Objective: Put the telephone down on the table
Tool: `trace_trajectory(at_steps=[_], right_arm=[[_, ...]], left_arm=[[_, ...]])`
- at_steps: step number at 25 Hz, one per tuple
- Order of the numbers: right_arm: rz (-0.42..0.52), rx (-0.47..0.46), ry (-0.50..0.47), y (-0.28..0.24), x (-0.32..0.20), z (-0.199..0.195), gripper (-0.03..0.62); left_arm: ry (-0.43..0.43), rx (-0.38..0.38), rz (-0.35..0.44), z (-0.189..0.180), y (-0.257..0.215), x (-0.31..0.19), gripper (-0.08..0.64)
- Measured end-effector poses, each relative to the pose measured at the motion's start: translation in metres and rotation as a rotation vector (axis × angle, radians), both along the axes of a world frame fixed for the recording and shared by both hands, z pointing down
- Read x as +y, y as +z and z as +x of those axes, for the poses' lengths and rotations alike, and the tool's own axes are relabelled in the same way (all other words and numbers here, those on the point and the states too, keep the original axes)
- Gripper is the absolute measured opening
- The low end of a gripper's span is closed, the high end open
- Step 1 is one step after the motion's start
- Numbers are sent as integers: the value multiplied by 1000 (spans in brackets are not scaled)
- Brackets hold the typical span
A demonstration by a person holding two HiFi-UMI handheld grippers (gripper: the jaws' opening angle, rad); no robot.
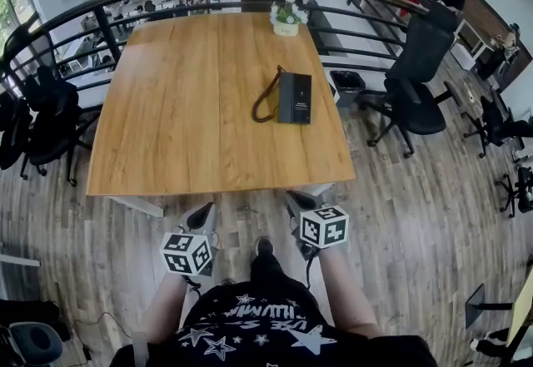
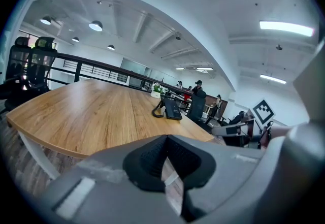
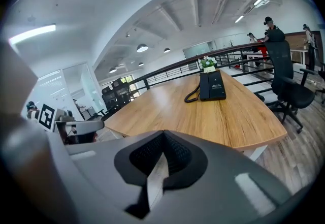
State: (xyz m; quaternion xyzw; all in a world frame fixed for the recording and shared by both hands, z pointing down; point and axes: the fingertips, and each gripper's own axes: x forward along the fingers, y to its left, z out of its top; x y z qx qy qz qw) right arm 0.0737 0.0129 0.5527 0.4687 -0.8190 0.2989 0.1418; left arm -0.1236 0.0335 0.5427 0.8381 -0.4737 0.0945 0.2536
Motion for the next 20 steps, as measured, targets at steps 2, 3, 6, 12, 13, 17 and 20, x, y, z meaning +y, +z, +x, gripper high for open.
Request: trace_trajectory(at_steps=[2,3,6,12,13,17,20], right_arm=[[0,-4,7,-2,10,-3,-2],[0,-7,11,-3,15,-4,-2],[2,-17,27,-5,31,-11,-2],[-5,-25,34,0,62,-29,-2],[-7,-27,35,2,68,-32,-2],[-4,-31,38,7,90,-53,-2],[3,-28,41,9,104,-67,-2]], left_arm=[[1,2,1,-4,-2,10,2],[0,4,3,-7,-3,15,2],[4,3,13,-15,-7,30,2],[13,-21,16,-34,-7,62,2],[14,-23,14,-37,-5,69,2],[11,-30,9,-59,2,90,2],[5,-28,12,-76,5,100,2]])
